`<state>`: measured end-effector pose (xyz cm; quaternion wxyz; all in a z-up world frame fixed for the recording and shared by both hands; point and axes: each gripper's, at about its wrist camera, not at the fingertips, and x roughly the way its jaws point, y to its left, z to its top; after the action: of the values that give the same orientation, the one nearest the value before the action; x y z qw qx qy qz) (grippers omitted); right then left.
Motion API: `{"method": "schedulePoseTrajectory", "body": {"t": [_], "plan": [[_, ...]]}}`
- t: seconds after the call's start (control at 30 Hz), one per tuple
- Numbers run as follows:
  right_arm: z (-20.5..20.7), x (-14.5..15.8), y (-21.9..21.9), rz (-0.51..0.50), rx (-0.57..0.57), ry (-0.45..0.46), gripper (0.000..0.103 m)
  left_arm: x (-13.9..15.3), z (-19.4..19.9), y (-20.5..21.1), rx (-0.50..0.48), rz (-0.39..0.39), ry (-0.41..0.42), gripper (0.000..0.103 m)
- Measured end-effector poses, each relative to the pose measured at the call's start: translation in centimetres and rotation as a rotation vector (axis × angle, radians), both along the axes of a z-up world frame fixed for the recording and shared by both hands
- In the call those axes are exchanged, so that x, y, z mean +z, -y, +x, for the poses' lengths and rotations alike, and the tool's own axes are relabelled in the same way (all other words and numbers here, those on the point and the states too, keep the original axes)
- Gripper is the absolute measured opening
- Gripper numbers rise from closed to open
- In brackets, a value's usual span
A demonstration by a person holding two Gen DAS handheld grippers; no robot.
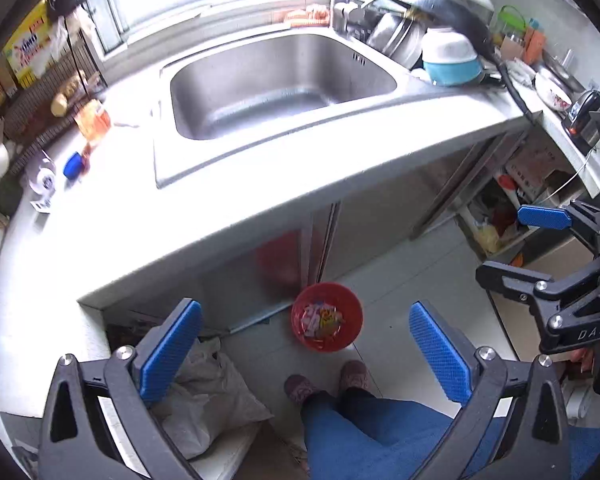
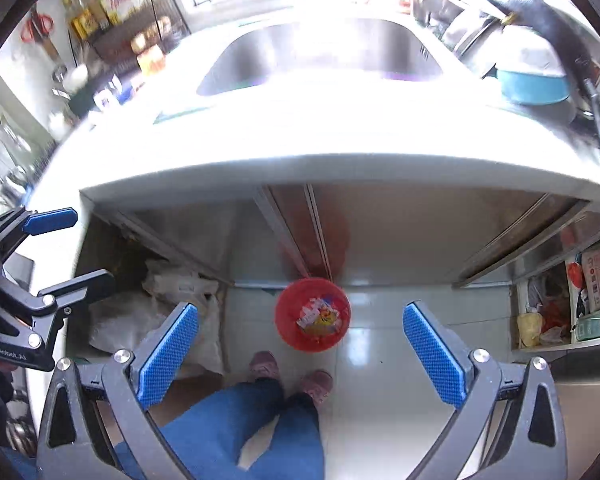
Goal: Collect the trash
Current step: 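Raise both tools back up to the counter beside the sink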
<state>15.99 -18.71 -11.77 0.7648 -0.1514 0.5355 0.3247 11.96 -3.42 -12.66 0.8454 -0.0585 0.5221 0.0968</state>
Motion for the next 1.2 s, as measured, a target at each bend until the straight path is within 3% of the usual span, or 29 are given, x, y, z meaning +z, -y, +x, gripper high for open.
{"method": "schedulePoseTrajectory", "body": {"t": [0.23,0.57,0.9,1.2], "plan": [[-0.4,4.6,-0.8,0.051,0.041,0.079,0.102,6.2,-0.3,0.6,0.028,0.023,0.081,0.103],[0.3,8.7,-4.2,0.127,0.128,0.118,0.102,11.4,-1.1,-2.2,0.128,0.053,0.154,0.103],[1.1,11.2,-10.5,0.183,0.280,0.173,0.102,13.2,-1.8,-7.9,0.232,0.089,0.135,0.103],[2.9,10.8,-20.2,0.198,0.387,0.200,0.102,13.5,-0.3,-17.9,0.333,0.101,0.134,0.103]]}}
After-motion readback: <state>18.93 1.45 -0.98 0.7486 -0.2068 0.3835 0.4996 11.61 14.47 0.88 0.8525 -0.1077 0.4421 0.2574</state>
